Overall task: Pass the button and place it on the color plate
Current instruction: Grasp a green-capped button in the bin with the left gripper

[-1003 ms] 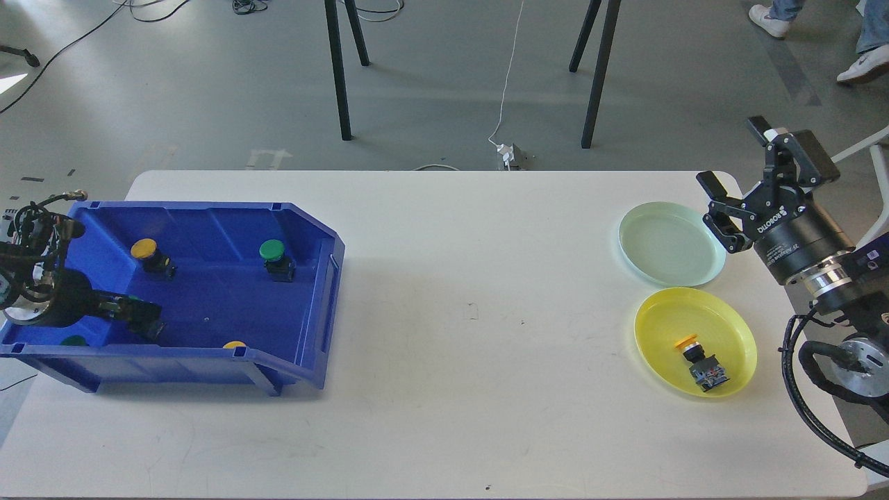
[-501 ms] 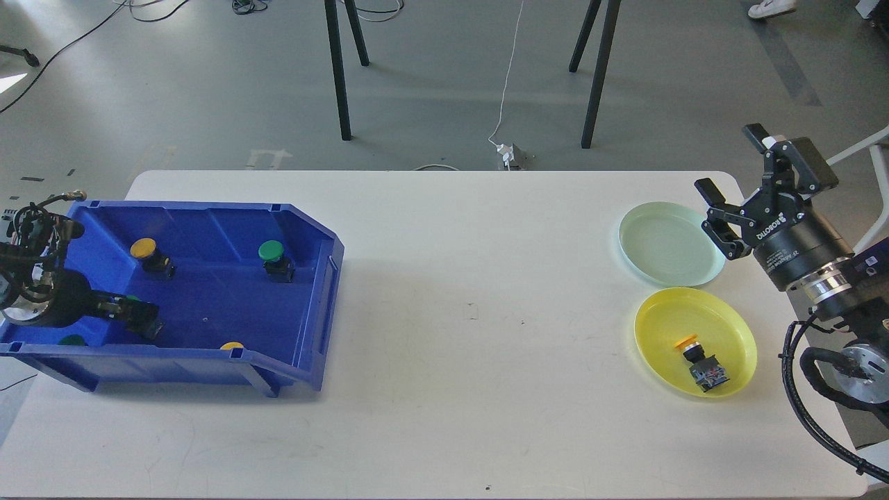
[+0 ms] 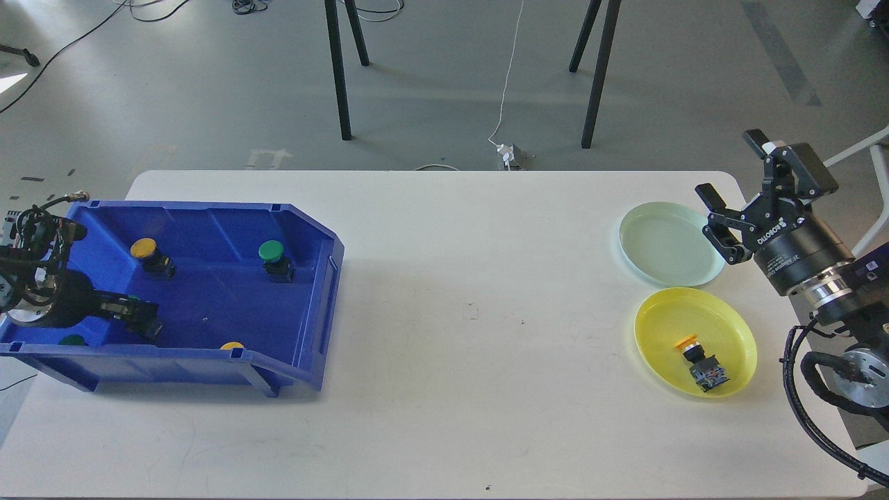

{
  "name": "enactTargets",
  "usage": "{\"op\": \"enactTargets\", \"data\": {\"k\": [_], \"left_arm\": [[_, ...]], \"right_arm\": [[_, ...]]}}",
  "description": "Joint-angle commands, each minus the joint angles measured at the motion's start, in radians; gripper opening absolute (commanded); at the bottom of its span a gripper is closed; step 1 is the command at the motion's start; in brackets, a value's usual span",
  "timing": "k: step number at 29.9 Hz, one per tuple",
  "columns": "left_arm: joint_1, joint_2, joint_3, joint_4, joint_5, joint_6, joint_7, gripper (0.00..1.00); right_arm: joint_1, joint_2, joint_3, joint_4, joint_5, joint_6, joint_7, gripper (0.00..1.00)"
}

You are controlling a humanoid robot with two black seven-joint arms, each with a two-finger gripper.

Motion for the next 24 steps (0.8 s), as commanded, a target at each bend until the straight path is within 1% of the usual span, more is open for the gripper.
{"op": "enactTargets", "data": {"k": [1, 9, 13, 15, 18, 21, 24], "left_arm": [[0.002, -0.001, 0.0, 0.0, 0.003, 0.002, 0.0, 0.3], [0.0, -0.003, 0.014, 0.002, 0.006, 0.002, 0.0, 0.13], [-0.007, 0.0, 0.011, -0.005, 0.003, 0.0, 0.0, 0.12], [-0.013, 0.011, 0.012, -0.027, 0.004, 0.0, 0.0, 0.12], [-0.056, 0.057, 0.009, -0.108, 0.003, -0.01, 0.0, 0.11], [-0.098, 0.138, 0.0, -0.249, 0.0, -0.026, 0.0, 0.11], [-0.151, 0.212, -0.003, -0.36, -0.005, -0.032, 0.0, 0.11]], "right_arm": [[-0.002, 0.0, 0.001, 0.002, 0.0, 0.0, 0.0, 0.98], [-0.011, 0.0, 0.001, 0.0, 0.0, 0.0, 0.0, 0.98], [-0.016, 0.0, 0.001, 0.0, 0.0, 0.0, 0.0, 0.98], [-0.016, 0.0, 0.001, 0.0, 0.0, 0.0, 0.0, 0.98], [-0.016, 0.0, 0.002, 0.0, 0.0, 0.0, 0.0, 0.98], [-0.016, 0.0, 0.002, 0.0, 0.0, 0.0, 0.0, 0.98], [-0.016, 0.0, 0.002, 0.0, 0.0, 0.0, 0.0, 0.98]]}}
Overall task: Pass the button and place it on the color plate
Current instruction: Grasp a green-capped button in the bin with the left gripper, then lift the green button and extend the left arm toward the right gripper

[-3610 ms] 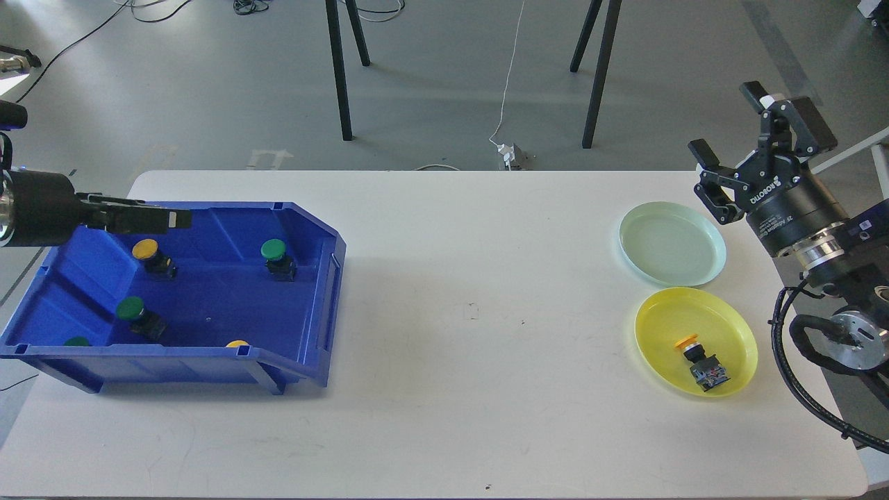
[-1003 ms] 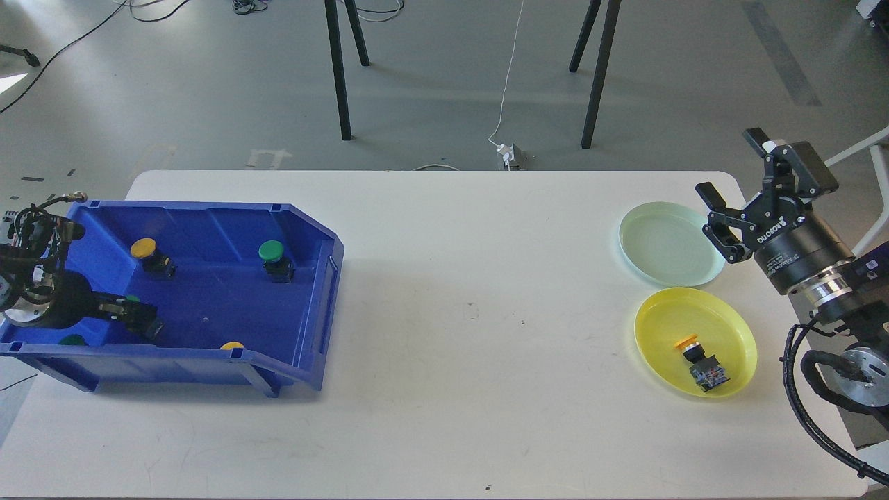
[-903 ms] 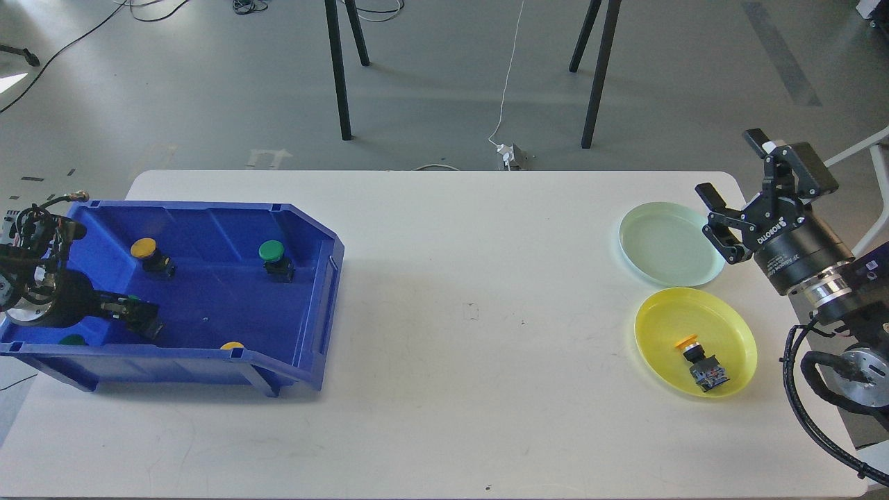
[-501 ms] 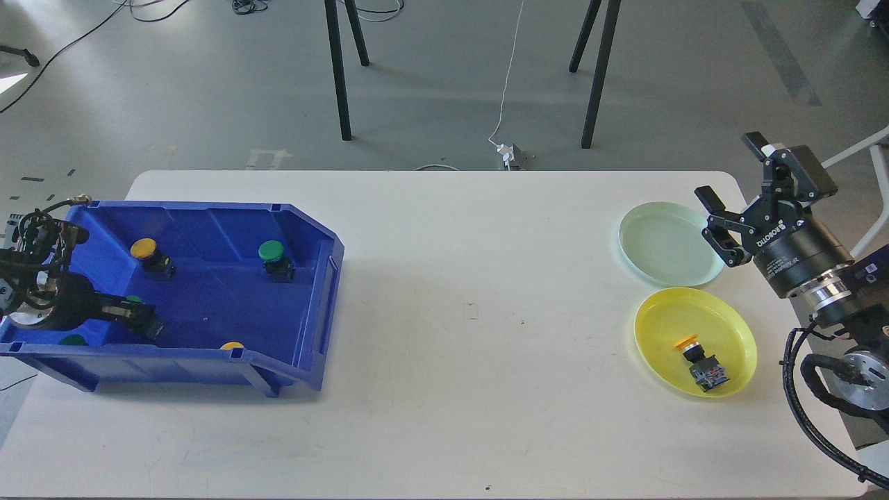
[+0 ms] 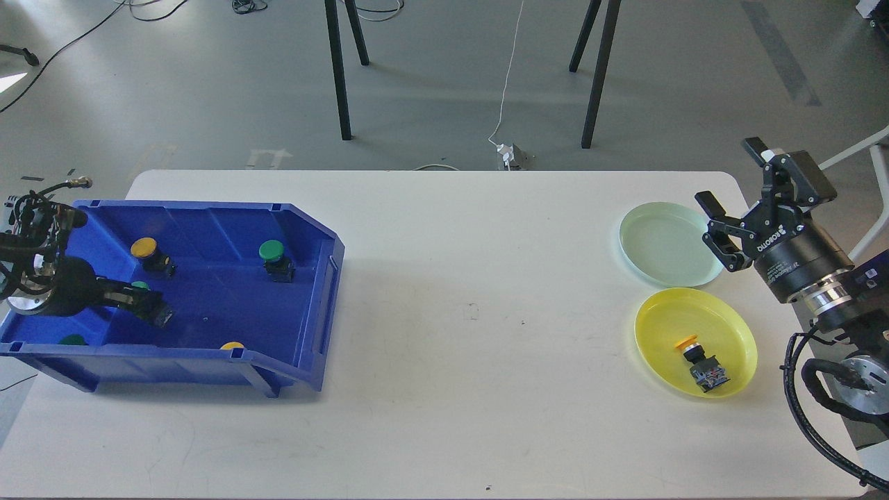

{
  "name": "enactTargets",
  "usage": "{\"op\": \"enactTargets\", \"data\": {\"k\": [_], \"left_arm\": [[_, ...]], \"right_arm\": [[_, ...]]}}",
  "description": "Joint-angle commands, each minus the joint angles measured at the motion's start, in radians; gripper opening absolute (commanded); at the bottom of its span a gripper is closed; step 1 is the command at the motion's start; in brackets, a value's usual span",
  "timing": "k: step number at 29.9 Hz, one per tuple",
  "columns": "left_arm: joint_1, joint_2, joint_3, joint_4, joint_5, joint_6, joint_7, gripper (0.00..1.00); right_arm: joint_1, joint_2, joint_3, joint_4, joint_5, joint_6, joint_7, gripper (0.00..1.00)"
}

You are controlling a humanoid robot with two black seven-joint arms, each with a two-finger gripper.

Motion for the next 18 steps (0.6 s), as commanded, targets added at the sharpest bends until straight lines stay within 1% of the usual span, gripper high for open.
{"op": "enactTargets", "data": {"k": [1, 5, 7, 9, 11, 15, 17, 18], "left_arm": [[-0.064, 0.085, -0.007, -0.128, -0.008, -0.01, 0.0, 0.11], [-0.1, 0.188, -0.056, -0.245, -0.011, -0.021, 0.0, 0.11], [-0.101, 0.258, -0.114, -0.34, -0.025, -0.051, 0.0, 0.11], [-0.095, 0.323, -0.181, -0.429, -0.072, -0.051, 0.0, 0.11], [-0.095, 0.355, -0.227, -0.496, -0.155, -0.051, 0.0, 0.11], [-0.1, 0.366, -0.313, -0.589, -0.354, -0.051, 0.0, 0.11], [-0.098, 0.343, -0.379, -0.602, -0.448, -0.051, 0.0, 0.11], [-0.098, 0.307, -0.404, -0.604, -0.503, -0.051, 0.0, 0.11]], "right_arm": [[0.0, 0.0, 0.0, 0.0, 0.0, 0.0, 0.0, 0.98], [0.002, 0.0, 0.006, 0.002, 0.0, -0.002, 0.0, 0.98], [0.002, 0.0, 0.013, 0.002, 0.0, -0.002, 0.0, 0.98], [0.002, 0.001, 0.015, 0.002, 0.0, -0.003, 0.0, 0.98], [0.002, 0.001, 0.013, 0.002, 0.0, -0.003, 0.0, 0.98], [0.002, 0.001, 0.018, 0.002, 0.0, -0.005, 0.0, 0.98], [0.003, 0.003, 0.032, 0.002, 0.0, -0.003, 0.0, 0.98], [0.005, 0.003, 0.042, 0.002, 0.0, -0.003, 0.0, 0.98]]}}
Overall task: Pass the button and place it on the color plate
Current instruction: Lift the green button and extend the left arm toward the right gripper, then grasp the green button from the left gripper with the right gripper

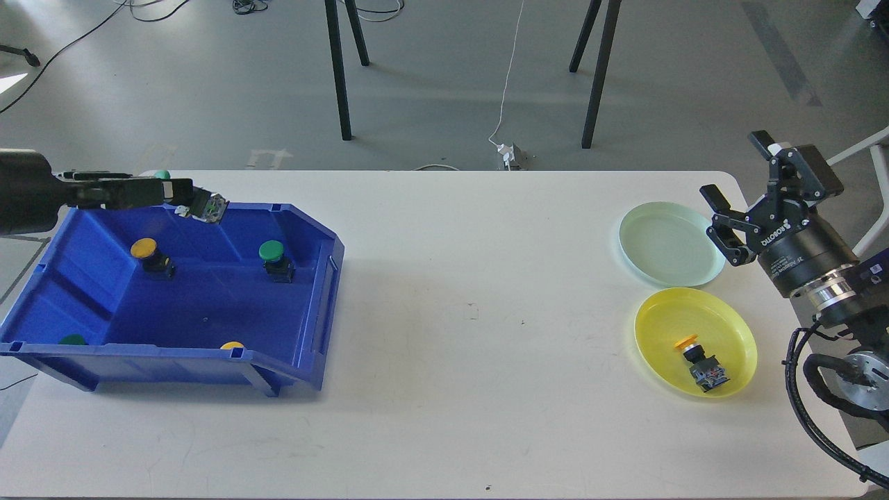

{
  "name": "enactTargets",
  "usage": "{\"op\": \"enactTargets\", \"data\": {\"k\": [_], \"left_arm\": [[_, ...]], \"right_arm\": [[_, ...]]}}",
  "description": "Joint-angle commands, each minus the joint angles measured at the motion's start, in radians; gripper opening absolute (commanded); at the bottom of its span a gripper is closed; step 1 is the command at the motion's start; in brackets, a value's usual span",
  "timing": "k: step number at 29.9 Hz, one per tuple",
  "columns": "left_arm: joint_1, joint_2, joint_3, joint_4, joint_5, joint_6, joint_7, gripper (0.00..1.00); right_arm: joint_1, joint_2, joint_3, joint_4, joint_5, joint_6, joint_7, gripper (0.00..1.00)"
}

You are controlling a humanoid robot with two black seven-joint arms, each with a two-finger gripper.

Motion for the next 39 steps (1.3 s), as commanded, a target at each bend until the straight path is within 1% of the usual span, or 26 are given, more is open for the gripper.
{"op": "enactTargets", "data": {"k": [1, 5, 7, 9, 11, 14, 16, 21, 24, 30, 39], "left_arm": [[0.0, -0.09, -0.087, -0.017, -0.182, 0.0, 0.0, 0.11], [0.014, -0.257, -0.087, 0.019, -0.332, 0.0, 0.0, 0.11], [0.04, -0.369, -0.086, 0.063, -0.359, 0.0, 0.0, 0.11], [0.08, -0.479, -0.089, 0.13, -0.369, 0.0, 0.0, 0.11], [0.094, -0.57, -0.093, 0.201, -0.372, 0.0, 0.0, 0.11], [0.115, -0.639, -0.092, 0.261, -0.387, 0.0, 0.0, 0.11], [0.141, -0.676, -0.089, 0.295, -0.389, 0.0, 0.0, 0.12], [0.155, -0.688, -0.095, 0.309, -0.392, 0.0, 0.0, 0.12], [0.155, -0.688, -0.095, 0.31, -0.393, 0.0, 0.0, 0.12], [0.157, -0.688, -0.095, 0.312, -0.422, 0.0, 0.0, 0.12], [0.157, -0.691, -0.095, 0.315, -0.424, 0.0, 0.0, 0.12]], "right_arm": [[0.004, 0.001, 0.026, 0.001, 0.0, 0.001, 0.0, 0.98], [0.015, 0.001, 0.034, 0.006, -0.002, 0.002, 0.0, 0.98], [0.021, 0.005, 0.029, 0.012, -0.009, 0.004, 0.0, 0.98], [0.027, 0.01, 0.016, 0.024, -0.017, 0.004, 0.0, 0.98], [0.027, 0.01, -0.012, 0.047, -0.026, 0.004, 0.0, 0.98], [0.059, 0.046, -0.07, 0.069, -0.04, 0.004, 0.0, 0.98], [0.098, 0.095, -0.134, 0.069, -0.043, 0.004, 0.0, 0.98], [0.162, 0.162, -0.265, 0.064, -0.069, 0.004, 0.0, 0.98], [0.191, 0.264, -0.303, 0.047, -0.075, 0.004, 0.0, 0.98], [0.237, 0.431, -0.31, -0.069, -0.118, 0.004, 0.0, 0.98], [0.273, 0.55, -0.311, -0.151, -0.132, 0.001, 0.0, 0.98]]}}
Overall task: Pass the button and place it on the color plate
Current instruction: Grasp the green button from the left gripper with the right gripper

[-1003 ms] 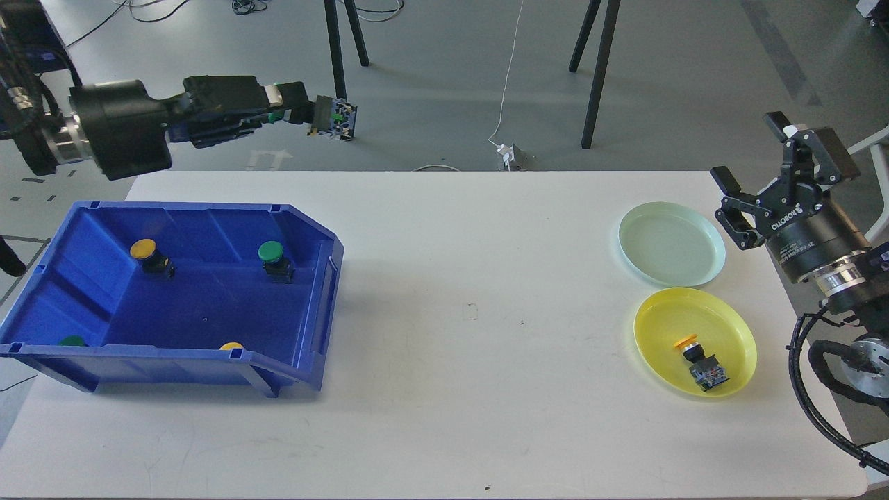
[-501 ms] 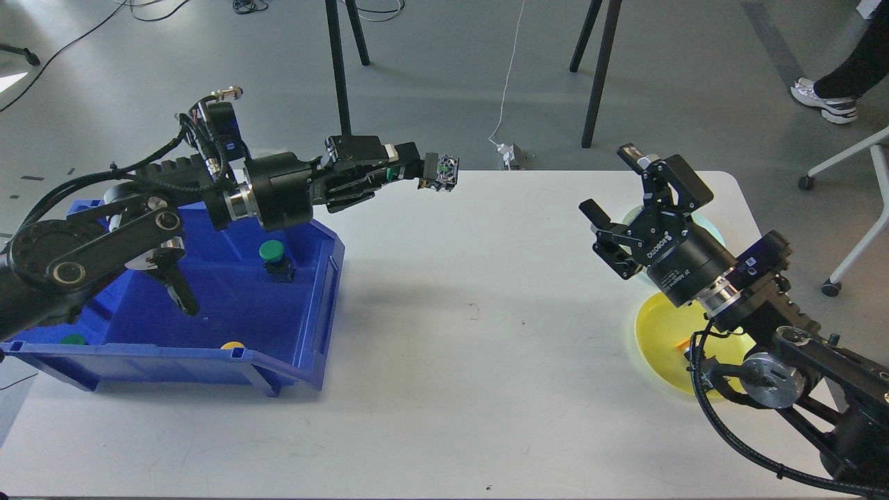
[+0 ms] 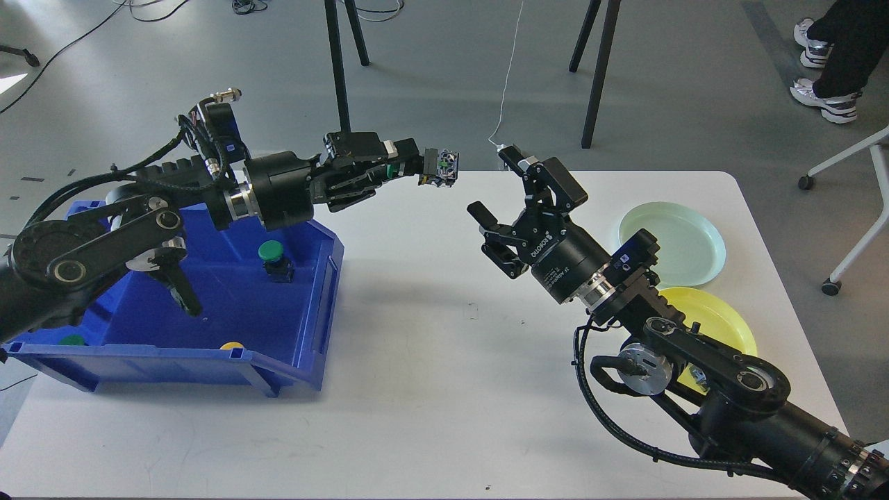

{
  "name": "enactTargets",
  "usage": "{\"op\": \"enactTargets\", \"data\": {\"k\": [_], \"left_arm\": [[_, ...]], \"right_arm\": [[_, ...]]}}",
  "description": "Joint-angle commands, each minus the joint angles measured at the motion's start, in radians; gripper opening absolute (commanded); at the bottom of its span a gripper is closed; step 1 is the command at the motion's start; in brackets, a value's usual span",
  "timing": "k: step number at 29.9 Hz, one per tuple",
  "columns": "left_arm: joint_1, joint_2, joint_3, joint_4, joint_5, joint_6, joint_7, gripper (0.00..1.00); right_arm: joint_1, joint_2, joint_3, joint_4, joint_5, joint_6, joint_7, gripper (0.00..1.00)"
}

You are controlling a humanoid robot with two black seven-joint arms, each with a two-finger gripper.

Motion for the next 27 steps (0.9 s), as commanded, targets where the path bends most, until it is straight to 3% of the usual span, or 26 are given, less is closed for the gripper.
{"op": "enactTargets", "data": {"k": [1, 14, 27], "left_arm": [[0.0, 0.0, 0.0, 0.01, 0.0, 0.0, 0.0, 0.12], [0.0, -0.003, -0.002, 0.017, -0.002, 0.0, 0.0, 0.12], [0.0, -0.003, 0.0, 0.044, -0.019, 0.0, 0.0, 0.12]], "right_arm": [[0.008, 0.041, 0.0, -0.032, -0.018, 0.001, 0.0, 0.98], [0.096, 0.171, 0.0, -0.167, -0.038, -0.007, 0.0, 0.98], [0.114, 0.171, -0.002, -0.202, -0.038, -0.008, 0.0, 0.92]]}}
